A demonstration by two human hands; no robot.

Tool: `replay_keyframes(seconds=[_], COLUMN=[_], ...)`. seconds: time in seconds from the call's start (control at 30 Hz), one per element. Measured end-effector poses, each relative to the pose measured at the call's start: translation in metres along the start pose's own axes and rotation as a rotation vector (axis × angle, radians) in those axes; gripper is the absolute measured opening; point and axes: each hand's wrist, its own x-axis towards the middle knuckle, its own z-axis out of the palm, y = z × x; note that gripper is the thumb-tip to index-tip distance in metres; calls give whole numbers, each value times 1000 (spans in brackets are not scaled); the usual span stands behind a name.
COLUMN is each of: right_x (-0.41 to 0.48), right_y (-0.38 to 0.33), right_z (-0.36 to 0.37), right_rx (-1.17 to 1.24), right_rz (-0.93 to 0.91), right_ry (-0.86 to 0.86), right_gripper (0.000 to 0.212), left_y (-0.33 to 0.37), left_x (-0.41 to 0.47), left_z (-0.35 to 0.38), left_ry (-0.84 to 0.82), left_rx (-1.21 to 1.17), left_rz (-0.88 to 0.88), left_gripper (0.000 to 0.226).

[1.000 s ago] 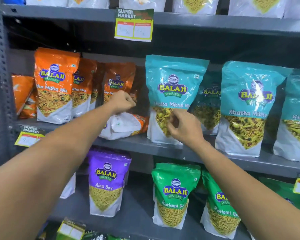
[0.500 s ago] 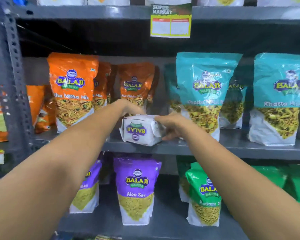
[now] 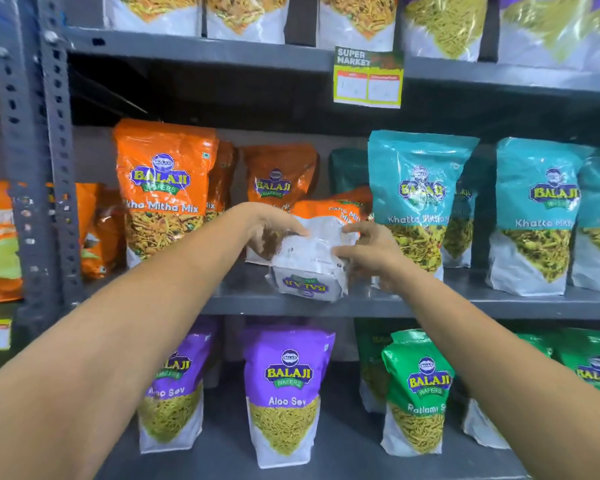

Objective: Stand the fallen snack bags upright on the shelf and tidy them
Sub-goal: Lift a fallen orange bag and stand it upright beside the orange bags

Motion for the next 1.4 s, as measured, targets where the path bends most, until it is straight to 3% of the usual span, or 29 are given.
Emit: replay_keyframes(seconds=[0.1,0.27,0.43,0.6,0.73,0.83,1.03,1.13,1.23,1.33,1.4], right_x=[-1,-3,-9,5,25,35,43,48,50,52,52], right_y=[-5,-1,14,10,10,21,46,41,42,34,26], right_z=[-3,-12,-7,7,27,45,64,61,62,63,65], right_rx=[-93,-119,-156,-148,-102,-130,-117,-21,82,164,300], right_rz=[-104,-119,-196,-302,-404,-419,-290,-222,-122,-88,-32], right_ry=[13,90,153,134,89,47,27,0,-54,-79,-69], right_gripper=[39,36,34,29,33,36,42,60,79,35,23], left_y=[-6,-11,-16,-17,-24,-43,-72,-71,-74,-80,-77], left_x=[-6,-20,-29,-35,-32,-26,-5,-1,-3,-6,-6], left_z=[-2,9,19,3,-11,-13,-10,-12,-13,-16,-14], left_ry=[43,25,11,190,359,531,718,732,901,1083,973], left_rx=[7,-13,37,12,31,188,311,303,297,506,483], left_rz=[73,213,302,430,538,609,571,561,559,683,785], left_gripper=[33,53,47,45,61,77,80,81,79,54,26])
